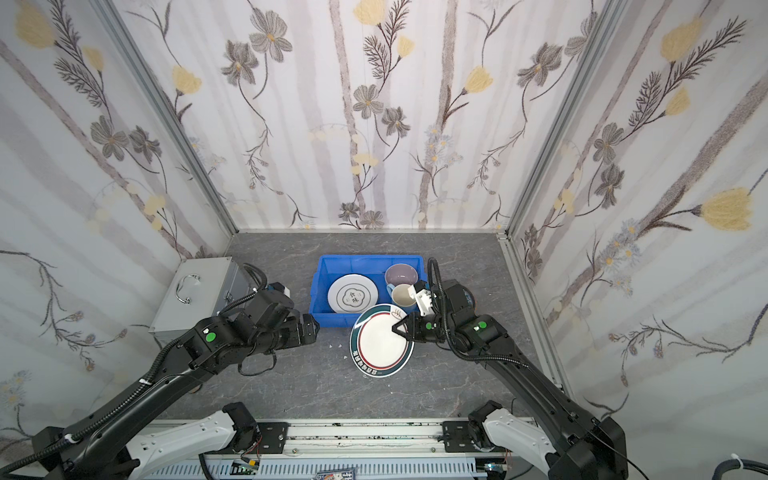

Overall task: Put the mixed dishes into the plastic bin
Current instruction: 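Carry the rimmed plate into the bin and lower it with both grippers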

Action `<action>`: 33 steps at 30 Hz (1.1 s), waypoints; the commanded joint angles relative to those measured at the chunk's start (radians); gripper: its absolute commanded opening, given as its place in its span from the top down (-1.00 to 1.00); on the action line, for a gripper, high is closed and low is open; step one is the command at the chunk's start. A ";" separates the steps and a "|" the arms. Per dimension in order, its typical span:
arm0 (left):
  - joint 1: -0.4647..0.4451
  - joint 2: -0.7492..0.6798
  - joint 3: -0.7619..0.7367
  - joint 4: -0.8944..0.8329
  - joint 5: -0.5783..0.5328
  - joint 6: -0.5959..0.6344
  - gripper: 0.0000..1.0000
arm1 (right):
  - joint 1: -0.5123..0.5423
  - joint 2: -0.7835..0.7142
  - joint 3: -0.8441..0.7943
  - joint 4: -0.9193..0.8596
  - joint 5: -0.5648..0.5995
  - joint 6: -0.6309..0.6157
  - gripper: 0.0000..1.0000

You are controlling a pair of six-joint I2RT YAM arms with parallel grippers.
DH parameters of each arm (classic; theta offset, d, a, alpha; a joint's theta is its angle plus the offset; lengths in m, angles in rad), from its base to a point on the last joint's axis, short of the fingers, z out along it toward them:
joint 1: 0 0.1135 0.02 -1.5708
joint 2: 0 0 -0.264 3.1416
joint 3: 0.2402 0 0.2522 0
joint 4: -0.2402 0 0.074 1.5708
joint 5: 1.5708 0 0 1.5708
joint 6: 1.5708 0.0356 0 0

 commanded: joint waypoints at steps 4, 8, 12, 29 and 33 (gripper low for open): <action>0.141 0.071 0.080 -0.023 0.069 0.154 -1.00 | 0.001 0.203 0.187 0.048 -0.005 -0.034 0.81; 0.242 0.129 0.134 0.017 0.145 0.221 -1.00 | 0.001 0.356 0.316 0.057 -0.003 -0.046 0.82; 0.299 0.213 0.203 0.044 0.205 0.270 -1.00 | 0.001 0.522 0.464 0.055 -0.004 -0.047 0.82; 0.415 0.423 0.344 0.159 0.367 0.380 -1.00 | 0.000 1.035 0.946 -0.022 0.103 -0.070 0.83; 0.427 0.439 0.343 0.158 0.384 0.395 -1.00 | 0.000 1.077 0.966 -0.022 0.118 -0.068 0.83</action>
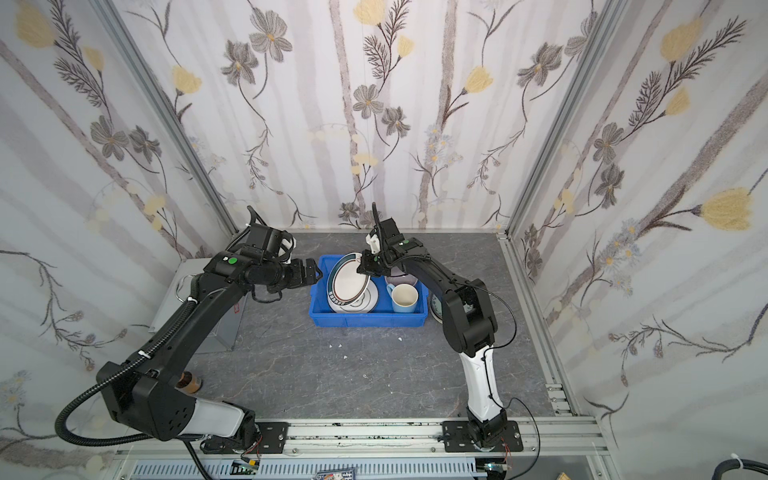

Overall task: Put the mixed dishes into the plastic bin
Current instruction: 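Carry the rimmed plate into the bin and lower it with both grippers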

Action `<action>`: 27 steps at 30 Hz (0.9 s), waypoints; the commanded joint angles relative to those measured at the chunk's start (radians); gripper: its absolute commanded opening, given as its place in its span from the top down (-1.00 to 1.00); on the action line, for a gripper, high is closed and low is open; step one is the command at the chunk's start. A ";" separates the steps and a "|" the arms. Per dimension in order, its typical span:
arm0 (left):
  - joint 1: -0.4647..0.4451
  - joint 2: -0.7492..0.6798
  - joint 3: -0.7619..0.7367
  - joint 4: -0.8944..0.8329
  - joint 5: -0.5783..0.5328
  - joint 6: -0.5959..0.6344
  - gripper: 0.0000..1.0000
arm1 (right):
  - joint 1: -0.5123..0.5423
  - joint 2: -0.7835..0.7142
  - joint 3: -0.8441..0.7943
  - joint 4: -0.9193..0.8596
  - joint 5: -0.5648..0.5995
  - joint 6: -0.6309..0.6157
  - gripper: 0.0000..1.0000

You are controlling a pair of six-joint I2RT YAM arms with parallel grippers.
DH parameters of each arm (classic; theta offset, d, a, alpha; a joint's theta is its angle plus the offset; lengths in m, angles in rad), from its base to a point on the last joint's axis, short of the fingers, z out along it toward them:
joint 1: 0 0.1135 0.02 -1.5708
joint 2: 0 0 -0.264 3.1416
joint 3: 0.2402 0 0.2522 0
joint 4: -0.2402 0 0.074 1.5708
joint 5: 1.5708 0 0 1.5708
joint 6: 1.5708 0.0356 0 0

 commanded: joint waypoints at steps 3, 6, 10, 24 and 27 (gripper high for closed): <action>0.017 0.005 0.009 0.023 0.039 0.039 -1.00 | 0.003 0.045 0.017 0.024 0.011 0.005 0.82; 0.029 -0.002 -0.007 0.026 0.047 0.045 -1.00 | 0.009 0.063 0.017 0.028 0.016 0.006 0.82; 0.040 -0.010 -0.034 0.042 0.059 0.047 -1.00 | 0.008 0.094 0.020 0.028 0.011 0.007 0.81; 0.051 0.011 -0.062 0.052 0.079 0.047 -1.00 | 0.006 0.139 0.060 -0.050 0.011 -0.021 0.22; 0.051 0.020 -0.060 0.059 0.088 0.043 -1.00 | 0.006 0.137 0.060 -0.070 0.023 -0.030 0.11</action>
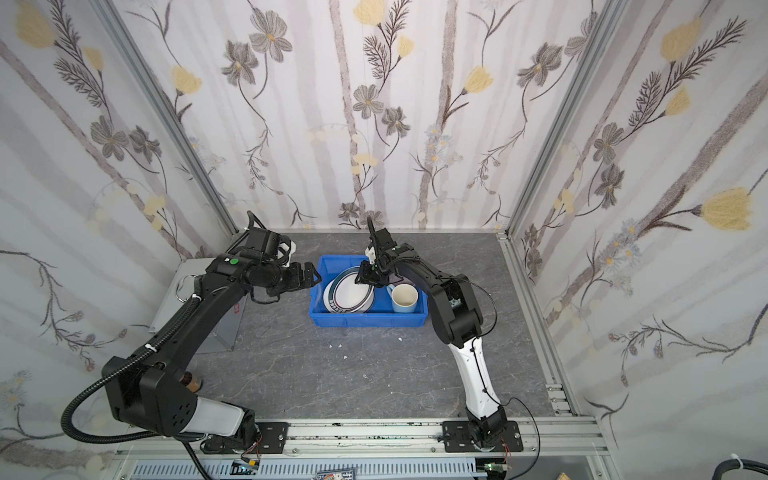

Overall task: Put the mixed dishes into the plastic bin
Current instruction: 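Carry the rimmed plate into the bin and lower it with both grippers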

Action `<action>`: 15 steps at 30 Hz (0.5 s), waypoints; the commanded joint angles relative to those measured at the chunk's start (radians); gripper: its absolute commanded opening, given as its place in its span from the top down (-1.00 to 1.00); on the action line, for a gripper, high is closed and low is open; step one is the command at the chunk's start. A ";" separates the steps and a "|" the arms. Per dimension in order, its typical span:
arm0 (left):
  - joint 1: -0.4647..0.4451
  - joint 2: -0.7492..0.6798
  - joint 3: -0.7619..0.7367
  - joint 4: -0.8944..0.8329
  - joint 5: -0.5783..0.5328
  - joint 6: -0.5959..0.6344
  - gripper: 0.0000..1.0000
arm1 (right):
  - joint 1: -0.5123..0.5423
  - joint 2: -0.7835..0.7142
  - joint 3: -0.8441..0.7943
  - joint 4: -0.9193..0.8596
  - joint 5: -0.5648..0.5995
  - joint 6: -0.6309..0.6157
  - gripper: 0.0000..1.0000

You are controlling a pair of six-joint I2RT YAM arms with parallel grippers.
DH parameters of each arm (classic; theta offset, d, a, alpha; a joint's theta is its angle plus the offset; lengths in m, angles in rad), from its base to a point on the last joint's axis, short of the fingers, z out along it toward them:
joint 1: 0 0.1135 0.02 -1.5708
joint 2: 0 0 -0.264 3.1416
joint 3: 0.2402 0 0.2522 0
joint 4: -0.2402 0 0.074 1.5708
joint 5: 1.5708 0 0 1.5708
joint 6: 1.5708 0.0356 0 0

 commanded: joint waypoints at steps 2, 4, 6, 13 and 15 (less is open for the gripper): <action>0.002 0.016 0.005 0.028 0.025 0.005 -1.00 | 0.000 -0.009 0.014 -0.027 0.015 -0.027 0.02; 0.002 0.025 0.009 0.032 0.033 0.004 -1.00 | 0.000 -0.013 0.013 -0.046 0.020 -0.035 -0.01; 0.001 0.037 0.014 0.038 0.040 0.002 -1.00 | 0.000 -0.021 0.014 -0.070 0.027 -0.045 -0.07; 0.002 0.076 0.028 0.056 0.064 -0.005 -1.00 | 0.000 -0.038 0.013 -0.118 0.060 -0.072 -0.10; 0.002 0.083 0.028 0.062 0.069 -0.009 -1.00 | 0.000 -0.036 0.013 -0.123 0.052 -0.075 -0.11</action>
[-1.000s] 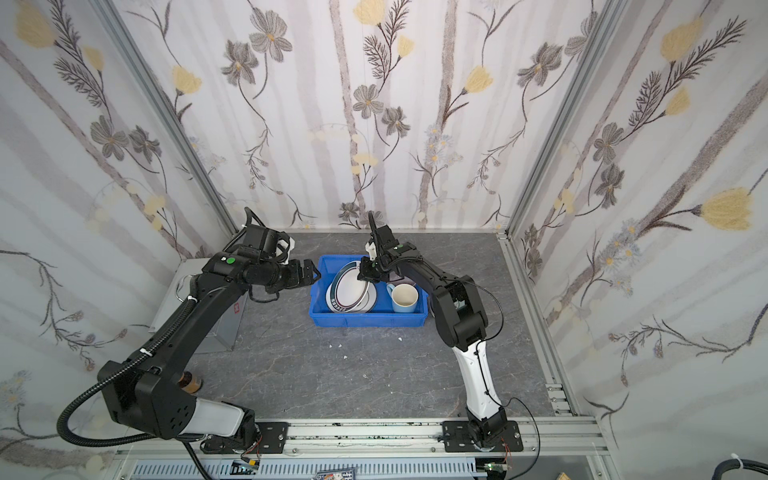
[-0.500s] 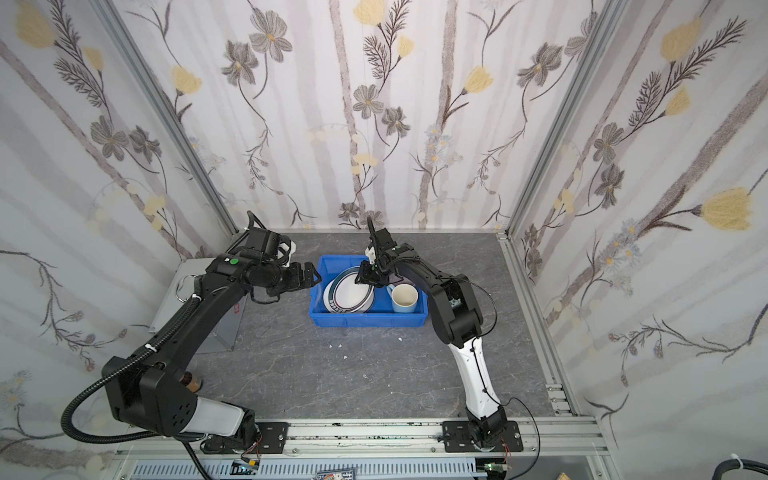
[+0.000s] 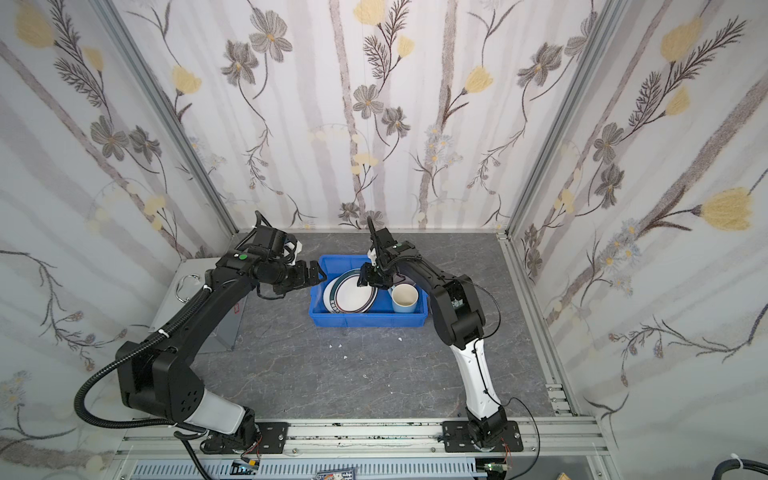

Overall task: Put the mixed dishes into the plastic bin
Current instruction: 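Carry the rimmed plate into the bin and lower it with both grippers, then release the rimmed plate in the bin and raise both grippers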

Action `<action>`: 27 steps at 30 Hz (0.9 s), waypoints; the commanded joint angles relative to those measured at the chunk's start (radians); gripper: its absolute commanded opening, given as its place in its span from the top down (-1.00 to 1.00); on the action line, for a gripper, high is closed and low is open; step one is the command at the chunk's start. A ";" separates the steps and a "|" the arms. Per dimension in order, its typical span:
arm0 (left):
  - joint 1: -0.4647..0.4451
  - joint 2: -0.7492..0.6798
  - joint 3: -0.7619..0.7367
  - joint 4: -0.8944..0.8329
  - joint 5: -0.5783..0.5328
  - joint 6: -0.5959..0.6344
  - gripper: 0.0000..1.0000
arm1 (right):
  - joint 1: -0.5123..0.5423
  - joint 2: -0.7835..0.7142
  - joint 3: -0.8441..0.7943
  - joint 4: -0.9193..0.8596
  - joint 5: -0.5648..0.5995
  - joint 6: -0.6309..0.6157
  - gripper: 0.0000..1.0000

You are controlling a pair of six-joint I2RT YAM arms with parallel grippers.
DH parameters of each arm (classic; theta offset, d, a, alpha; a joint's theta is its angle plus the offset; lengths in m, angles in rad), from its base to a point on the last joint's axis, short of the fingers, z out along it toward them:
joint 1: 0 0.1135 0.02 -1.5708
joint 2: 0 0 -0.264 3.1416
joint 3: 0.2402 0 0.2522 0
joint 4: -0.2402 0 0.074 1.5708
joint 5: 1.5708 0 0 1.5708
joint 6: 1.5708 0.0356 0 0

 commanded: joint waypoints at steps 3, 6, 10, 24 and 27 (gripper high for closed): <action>0.002 0.009 0.001 0.034 0.025 -0.012 -1.00 | 0.000 -0.009 0.009 -0.025 0.003 -0.023 -0.12; 0.001 0.007 -0.008 0.041 0.025 -0.015 -1.00 | 0.002 -0.008 0.009 -0.040 0.007 -0.031 -0.12; 0.001 0.015 -0.006 0.040 0.030 -0.015 -1.00 | 0.007 -0.002 0.009 -0.053 0.001 -0.036 -0.13; 0.001 0.059 0.011 0.033 0.053 0.018 -1.00 | 0.019 0.033 0.008 -0.063 0.037 -0.042 -0.21; 0.000 0.064 0.013 0.031 0.063 0.024 -1.00 | 0.018 0.041 0.008 -0.060 0.047 -0.042 -0.25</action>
